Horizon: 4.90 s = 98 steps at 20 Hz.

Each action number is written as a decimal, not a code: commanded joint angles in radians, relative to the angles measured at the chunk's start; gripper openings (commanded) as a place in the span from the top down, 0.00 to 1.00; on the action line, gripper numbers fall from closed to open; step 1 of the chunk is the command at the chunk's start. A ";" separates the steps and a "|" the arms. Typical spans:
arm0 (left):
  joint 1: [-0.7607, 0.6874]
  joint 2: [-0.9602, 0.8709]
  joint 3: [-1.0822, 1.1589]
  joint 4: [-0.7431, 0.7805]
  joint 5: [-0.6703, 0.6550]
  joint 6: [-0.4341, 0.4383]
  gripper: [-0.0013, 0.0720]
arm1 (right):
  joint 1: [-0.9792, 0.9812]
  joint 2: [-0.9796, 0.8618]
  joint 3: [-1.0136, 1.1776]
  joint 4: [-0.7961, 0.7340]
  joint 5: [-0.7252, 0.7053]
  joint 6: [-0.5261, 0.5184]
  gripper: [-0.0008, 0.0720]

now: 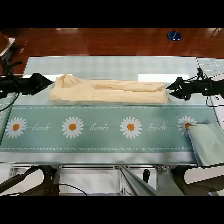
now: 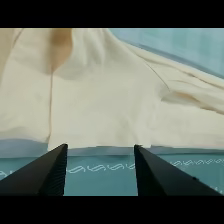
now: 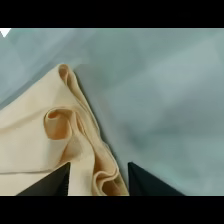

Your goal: Fold the shirts.

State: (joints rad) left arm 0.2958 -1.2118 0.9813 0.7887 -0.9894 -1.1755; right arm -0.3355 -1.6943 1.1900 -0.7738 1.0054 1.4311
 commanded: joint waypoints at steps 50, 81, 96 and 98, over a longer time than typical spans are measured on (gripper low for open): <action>-0.174 0.606 -0.212 -0.006 -0.112 -0.090 0.95 | 0.838 0.104 0.332 0.032 -0.099 0.017 0.96; -0.174 0.558 -0.375 -0.007 -0.006 -0.097 0.95 | 0.638 0.587 -0.713 0.231 -0.424 0.114 0.42; -0.174 0.556 -0.375 -0.007 -0.010 -0.097 0.95 | 0.640 0.252 -0.292 0.296 -0.140 -0.200 0.96; -0.174 0.556 -0.375 -0.006 -0.010 -0.097 0.95 | 0.641 0.289 -0.185 0.228 -0.100 -0.187 0.96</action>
State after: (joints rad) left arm 0.1215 -0.6563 0.6067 0.7818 -0.9989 -1.2720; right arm 0.3046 -1.4258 0.8814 -0.4747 0.8276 1.2686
